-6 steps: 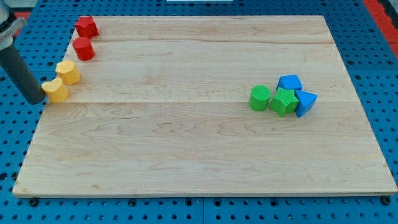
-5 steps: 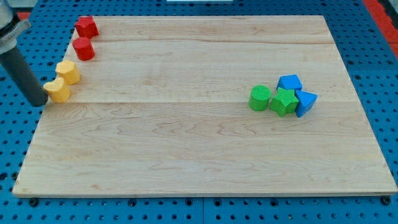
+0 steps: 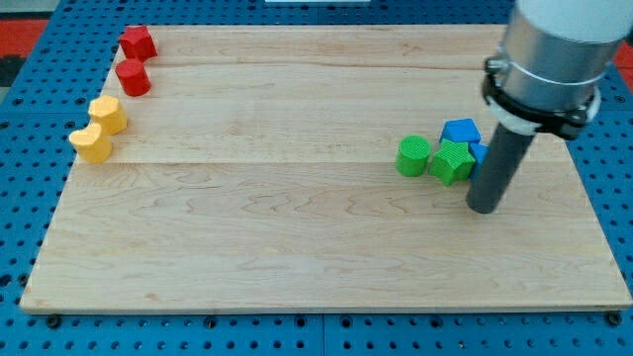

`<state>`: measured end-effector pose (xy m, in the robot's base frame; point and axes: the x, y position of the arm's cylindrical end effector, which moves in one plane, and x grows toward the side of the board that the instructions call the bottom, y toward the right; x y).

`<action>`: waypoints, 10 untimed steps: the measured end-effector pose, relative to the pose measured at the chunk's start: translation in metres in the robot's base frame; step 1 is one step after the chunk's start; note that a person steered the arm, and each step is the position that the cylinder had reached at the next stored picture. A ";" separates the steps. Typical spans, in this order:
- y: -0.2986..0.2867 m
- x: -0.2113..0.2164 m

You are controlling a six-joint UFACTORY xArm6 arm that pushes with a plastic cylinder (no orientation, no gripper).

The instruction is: Slide the group of blocks towards the center

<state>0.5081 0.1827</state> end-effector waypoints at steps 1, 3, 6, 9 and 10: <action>0.011 0.002; 0.025 0.002; 0.047 0.002; 0.006 -0.053; -0.025 -0.053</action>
